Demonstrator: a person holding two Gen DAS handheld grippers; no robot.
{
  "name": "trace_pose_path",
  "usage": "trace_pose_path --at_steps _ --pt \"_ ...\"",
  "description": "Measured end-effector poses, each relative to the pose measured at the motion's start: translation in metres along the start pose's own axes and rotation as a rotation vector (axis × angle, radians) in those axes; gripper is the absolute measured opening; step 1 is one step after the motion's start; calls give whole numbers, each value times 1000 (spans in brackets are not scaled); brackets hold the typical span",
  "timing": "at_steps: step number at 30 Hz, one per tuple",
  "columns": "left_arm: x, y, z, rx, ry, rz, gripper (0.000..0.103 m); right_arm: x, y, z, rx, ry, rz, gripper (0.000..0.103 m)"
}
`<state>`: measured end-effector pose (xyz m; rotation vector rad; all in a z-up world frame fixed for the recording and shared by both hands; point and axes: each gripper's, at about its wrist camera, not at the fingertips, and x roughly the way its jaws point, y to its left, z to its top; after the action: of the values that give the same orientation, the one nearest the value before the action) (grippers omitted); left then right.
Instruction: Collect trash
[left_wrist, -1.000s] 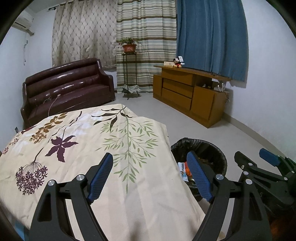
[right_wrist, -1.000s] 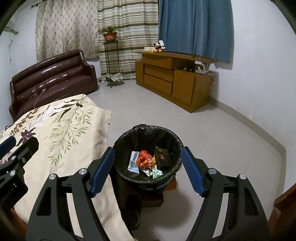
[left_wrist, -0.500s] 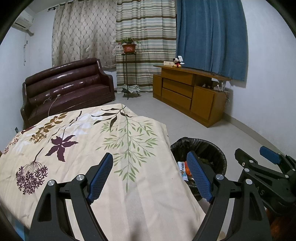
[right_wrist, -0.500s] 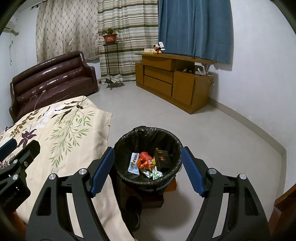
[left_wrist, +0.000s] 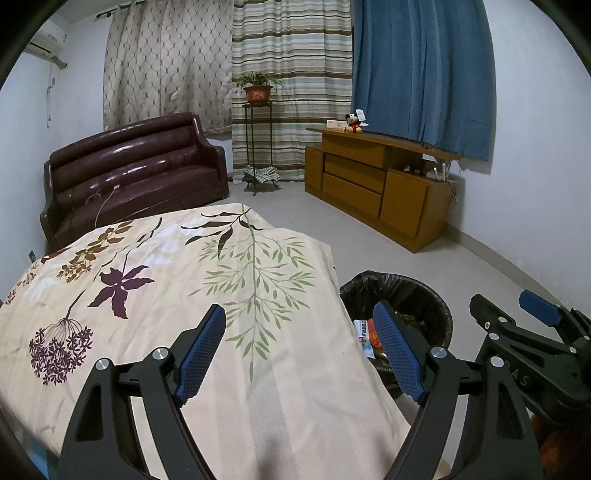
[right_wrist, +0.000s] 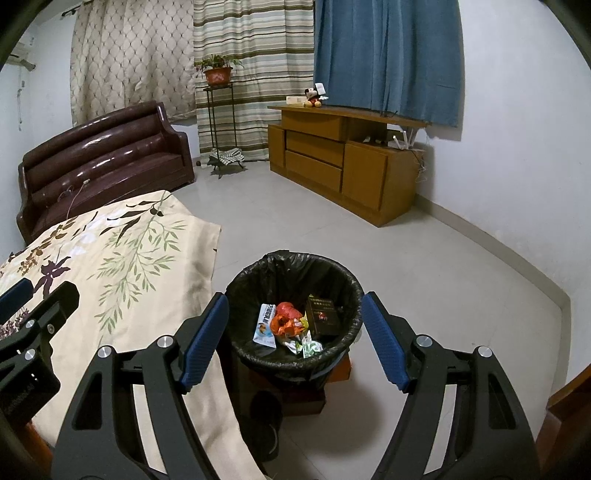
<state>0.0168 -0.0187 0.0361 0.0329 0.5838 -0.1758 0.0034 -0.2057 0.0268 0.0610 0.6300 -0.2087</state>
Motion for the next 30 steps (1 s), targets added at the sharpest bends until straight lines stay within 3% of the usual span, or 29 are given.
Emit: trace_pose_path --at_steps 30 --pt "3 -2 -5 0 0 3 79 0 -1 0 0 0 -1 73"
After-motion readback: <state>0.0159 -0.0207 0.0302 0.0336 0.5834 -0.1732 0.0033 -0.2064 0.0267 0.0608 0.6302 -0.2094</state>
